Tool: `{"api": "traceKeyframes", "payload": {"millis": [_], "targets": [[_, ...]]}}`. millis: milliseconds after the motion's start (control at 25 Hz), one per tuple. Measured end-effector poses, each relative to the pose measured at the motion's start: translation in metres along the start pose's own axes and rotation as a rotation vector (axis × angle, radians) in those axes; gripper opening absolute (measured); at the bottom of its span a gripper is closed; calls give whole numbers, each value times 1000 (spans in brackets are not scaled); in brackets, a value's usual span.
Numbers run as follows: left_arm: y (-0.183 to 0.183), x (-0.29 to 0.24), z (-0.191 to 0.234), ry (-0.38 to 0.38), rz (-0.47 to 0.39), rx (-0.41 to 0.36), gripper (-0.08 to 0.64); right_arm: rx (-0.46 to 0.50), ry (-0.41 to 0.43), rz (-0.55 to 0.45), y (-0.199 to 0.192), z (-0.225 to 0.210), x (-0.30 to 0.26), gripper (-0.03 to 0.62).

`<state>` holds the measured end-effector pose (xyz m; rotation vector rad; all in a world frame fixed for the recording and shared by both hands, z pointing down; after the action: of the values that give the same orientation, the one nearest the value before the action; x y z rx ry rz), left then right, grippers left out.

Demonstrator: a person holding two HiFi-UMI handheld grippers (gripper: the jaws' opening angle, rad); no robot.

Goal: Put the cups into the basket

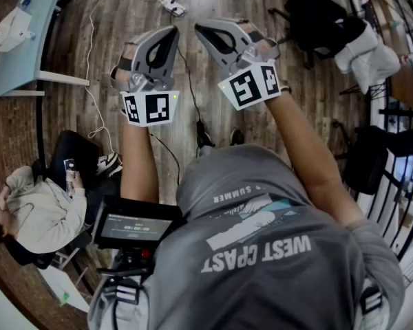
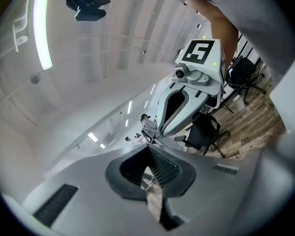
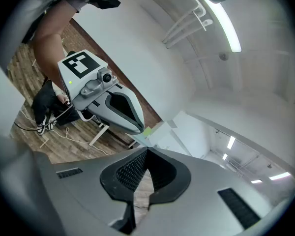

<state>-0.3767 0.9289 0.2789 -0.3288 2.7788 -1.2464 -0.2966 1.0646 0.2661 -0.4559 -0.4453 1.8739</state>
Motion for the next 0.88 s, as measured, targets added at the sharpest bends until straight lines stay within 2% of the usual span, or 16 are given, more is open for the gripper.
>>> {"api": "traceKeyframes", "payload": {"millis": [880], "targets": [[-29,15,28,9,-32,35,0,2,-34,6,19,0,-32,12]]}}
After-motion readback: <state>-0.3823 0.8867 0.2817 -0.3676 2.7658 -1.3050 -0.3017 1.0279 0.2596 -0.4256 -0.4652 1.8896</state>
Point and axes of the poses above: the fingertips, and each gripper's own axes: x backward along the fingers, z to its left, y out of its top, the point moved 10 cm from there along x, backward along the fingers, and after that the axes turned 11 degrees about x, right-handed, at the moved point
